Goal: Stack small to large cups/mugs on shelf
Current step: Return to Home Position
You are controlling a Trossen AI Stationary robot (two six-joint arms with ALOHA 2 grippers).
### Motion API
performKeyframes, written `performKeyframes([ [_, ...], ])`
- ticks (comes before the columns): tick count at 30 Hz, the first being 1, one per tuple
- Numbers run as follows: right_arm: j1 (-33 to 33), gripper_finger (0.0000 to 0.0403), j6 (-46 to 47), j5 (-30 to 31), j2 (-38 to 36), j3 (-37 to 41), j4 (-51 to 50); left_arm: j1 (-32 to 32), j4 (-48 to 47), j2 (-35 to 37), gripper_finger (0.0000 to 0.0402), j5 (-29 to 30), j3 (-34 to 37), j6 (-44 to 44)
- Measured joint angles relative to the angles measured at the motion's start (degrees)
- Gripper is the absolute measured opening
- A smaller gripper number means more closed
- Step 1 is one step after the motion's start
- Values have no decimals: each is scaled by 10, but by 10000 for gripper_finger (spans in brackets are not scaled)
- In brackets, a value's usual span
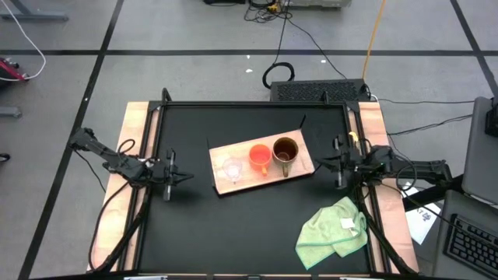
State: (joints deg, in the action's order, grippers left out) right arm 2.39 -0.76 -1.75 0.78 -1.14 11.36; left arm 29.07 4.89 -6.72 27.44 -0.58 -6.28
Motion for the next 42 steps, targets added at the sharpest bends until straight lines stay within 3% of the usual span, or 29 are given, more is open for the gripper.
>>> performKeyframes([
  [5,0,0,-25,-14,0,0,-26,-5,-3,0,1,6,0,-33],
  [8,0,0,-33,-16,1,1,-30,-27,-4,0,0,43,0,-31],
  [11,2,0,-50,-15,1,1,-37,-62,-7,0,0,37,0,-40],
  [15,2,0,-62,-16,1,2,-45,-117,-10,0,0,-8,-1,-51],
  [30,25,0,-63,-14,0,3,-70,-346,-44,-24,0,-270,-1,-26],
  [42,40,0,-54,-15,0,3,-89,-408,-32,-59,0,-365,0,-22],
])
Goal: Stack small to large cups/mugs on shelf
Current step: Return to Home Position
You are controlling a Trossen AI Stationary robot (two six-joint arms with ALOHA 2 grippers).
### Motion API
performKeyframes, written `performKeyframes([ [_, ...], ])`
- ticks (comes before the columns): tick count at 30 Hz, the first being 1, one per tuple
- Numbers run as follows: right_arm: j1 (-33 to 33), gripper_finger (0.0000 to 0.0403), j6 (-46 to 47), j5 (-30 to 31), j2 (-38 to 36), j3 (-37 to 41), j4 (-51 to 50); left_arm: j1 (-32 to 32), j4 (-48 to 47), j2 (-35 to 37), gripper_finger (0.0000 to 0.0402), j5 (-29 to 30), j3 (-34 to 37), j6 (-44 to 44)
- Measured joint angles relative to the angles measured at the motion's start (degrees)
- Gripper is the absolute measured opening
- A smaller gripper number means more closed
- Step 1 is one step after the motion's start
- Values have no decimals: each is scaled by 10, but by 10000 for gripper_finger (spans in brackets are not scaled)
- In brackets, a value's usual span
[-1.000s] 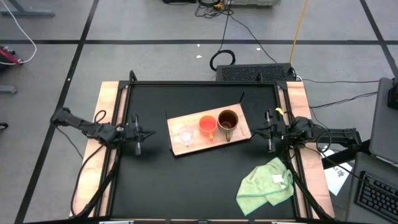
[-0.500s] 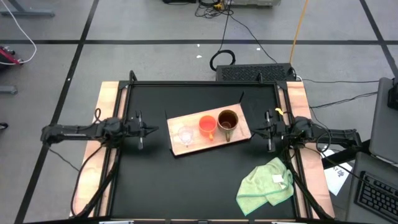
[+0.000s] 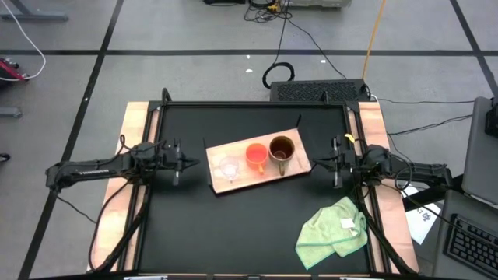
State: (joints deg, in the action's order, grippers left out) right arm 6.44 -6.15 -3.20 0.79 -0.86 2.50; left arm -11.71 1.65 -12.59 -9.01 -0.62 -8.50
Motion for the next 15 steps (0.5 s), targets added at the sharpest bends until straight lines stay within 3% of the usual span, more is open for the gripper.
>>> performKeyframes([
  [15,0,0,-12,1,2,0,-11,0,4,-2,1,-16,0,-18],
])
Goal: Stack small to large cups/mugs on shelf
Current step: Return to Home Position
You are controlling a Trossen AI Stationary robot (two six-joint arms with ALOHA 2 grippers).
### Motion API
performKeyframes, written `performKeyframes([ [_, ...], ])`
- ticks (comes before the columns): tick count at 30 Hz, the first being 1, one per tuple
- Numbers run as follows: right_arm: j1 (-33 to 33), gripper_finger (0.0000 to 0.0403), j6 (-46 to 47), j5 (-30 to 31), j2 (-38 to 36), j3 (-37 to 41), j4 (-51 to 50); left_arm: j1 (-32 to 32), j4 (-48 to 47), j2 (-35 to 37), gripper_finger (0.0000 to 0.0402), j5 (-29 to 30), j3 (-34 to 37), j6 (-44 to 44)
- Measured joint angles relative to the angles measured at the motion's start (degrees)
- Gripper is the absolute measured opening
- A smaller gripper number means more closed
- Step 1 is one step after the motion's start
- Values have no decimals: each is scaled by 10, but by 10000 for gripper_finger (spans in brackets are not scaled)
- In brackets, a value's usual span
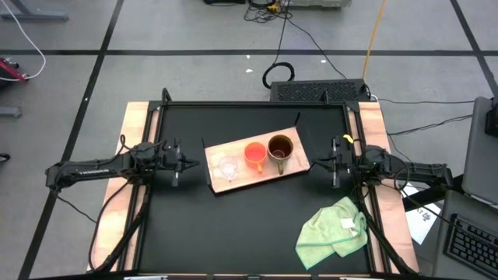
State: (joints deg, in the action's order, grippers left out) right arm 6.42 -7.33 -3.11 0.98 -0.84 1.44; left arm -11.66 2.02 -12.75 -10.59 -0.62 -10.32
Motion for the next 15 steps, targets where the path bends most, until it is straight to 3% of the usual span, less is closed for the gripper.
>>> performKeyframes([
  [15,28,0,-9,-2,32,0,3,0,0,-40,4,0,0,-16],
])
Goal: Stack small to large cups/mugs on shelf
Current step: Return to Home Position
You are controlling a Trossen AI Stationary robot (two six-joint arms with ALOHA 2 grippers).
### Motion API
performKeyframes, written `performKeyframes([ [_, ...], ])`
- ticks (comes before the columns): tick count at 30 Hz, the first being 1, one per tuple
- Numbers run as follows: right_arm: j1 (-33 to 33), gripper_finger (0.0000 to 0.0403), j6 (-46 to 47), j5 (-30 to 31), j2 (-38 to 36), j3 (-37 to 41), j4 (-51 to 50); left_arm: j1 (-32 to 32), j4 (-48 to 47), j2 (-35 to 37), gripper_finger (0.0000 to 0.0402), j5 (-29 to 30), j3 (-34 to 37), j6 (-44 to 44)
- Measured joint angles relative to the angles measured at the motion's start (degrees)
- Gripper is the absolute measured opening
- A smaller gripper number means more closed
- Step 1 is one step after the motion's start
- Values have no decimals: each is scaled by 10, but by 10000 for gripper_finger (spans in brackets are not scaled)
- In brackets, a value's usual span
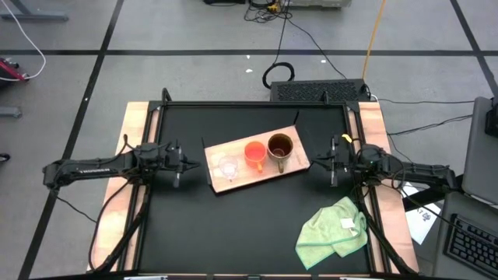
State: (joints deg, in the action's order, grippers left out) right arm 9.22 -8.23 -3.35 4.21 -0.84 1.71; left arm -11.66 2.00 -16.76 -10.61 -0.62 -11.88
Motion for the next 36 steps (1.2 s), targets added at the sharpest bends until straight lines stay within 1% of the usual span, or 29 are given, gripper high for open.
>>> performKeyframes([
  [7,1,0,12,-18,5,0,12,0,21,-9,4,-1,1,30],
  [9,1,0,17,-34,5,0,28,0,31,-9,3,-1,1,31],
  [12,1,0,19,-74,5,0,48,0,46,-9,2,-4,1,40],
  [14,1,0,30,-86,5,0,58,0,42,-9,2,-4,1,44],
  [19,1,0,56,-93,5,0,54,1,31,-9,1,-3,1,41],
  [23,1,0,66,-133,5,0,52,8,31,-9,1,-11,1,20],
  [25,1,0,67,-144,5,0,52,10,31,-8,1,-14,1,7],
  [29,1,0,62,-149,5,0,52,10,35,-7,1,-14,1,-14],
  [36,1,0,63,-149,5,0,66,4,62,1,1,-14,1,-23],
])
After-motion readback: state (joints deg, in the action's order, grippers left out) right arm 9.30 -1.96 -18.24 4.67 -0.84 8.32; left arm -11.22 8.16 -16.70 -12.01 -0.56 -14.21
